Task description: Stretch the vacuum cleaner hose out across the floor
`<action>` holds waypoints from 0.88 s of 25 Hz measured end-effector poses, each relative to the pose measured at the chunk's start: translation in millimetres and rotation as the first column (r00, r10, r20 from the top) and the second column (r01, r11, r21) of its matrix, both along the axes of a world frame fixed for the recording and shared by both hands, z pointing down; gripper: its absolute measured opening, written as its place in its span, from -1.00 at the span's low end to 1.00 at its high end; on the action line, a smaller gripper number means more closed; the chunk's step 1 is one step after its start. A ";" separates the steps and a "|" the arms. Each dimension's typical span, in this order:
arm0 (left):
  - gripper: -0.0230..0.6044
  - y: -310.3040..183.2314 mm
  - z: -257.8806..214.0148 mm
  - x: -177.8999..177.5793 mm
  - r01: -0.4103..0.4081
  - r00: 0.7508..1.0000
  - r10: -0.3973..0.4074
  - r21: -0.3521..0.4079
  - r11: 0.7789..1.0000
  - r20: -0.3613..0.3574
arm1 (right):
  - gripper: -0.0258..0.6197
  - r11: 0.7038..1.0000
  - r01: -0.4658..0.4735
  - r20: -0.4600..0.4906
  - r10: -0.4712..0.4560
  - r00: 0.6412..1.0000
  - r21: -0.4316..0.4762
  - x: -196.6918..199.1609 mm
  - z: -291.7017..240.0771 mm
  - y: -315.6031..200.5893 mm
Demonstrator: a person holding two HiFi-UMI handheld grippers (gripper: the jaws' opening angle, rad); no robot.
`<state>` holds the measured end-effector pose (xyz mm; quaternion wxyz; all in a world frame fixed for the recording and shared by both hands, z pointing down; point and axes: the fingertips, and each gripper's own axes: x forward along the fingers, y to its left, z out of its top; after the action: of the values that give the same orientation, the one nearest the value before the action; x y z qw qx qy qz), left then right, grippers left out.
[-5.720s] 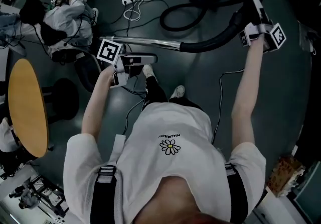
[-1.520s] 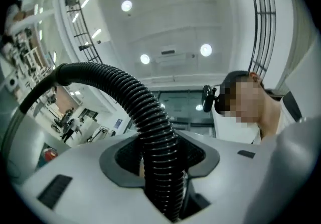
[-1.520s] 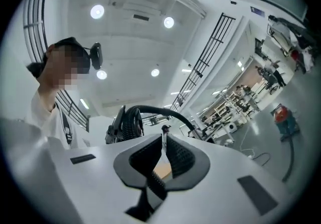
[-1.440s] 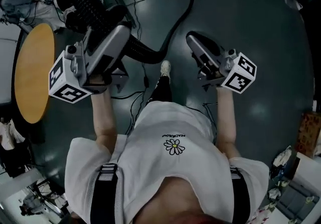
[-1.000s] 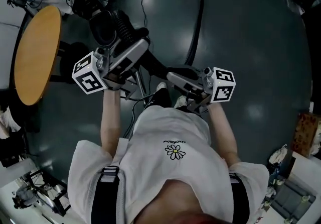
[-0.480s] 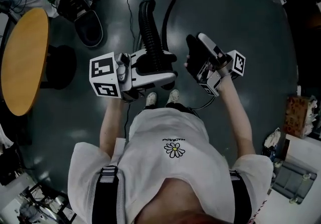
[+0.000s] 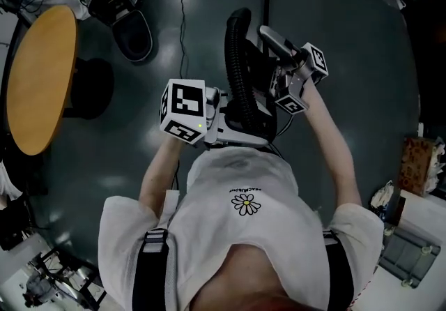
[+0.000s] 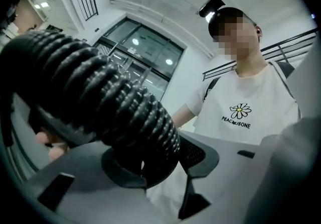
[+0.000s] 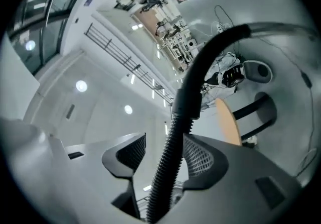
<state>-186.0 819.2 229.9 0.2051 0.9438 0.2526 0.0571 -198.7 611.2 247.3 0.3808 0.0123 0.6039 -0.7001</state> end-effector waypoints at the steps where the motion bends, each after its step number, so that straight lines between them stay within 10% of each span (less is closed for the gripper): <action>1: -0.37 4.3 2.8 2.3 -0.028 1.000 0.028 0.007 1.000 0.006 | -0.25 0.999 0.035 -0.053 -0.035 0.998 -0.007 -10.1 8.6 3.7; 7: -0.37 18.4 9.3 14.6 -0.107 0.994 0.107 -0.055 0.993 0.005 | -0.25 0.940 0.285 -0.079 -0.304 0.949 -0.186 -46.0 71.6 36.1; 13: -0.37 22.5 35.3 12.9 -0.165 0.976 0.155 0.056 0.985 0.151 | -0.25 0.917 0.374 -0.138 -0.392 0.909 -0.140 -53.3 59.9 27.2; 22: -0.37 36.3 82.9 6.5 -0.300 0.901 0.227 0.154 0.941 0.369 | -0.25 0.893 0.442 -0.540 -0.416 0.731 -0.089 -48.1 47.9 17.1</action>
<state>-179.5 855.5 312.8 0.1370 0.8920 0.3311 0.2755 -246.8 628.3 295.2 0.0205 -0.0401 0.6831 -0.7289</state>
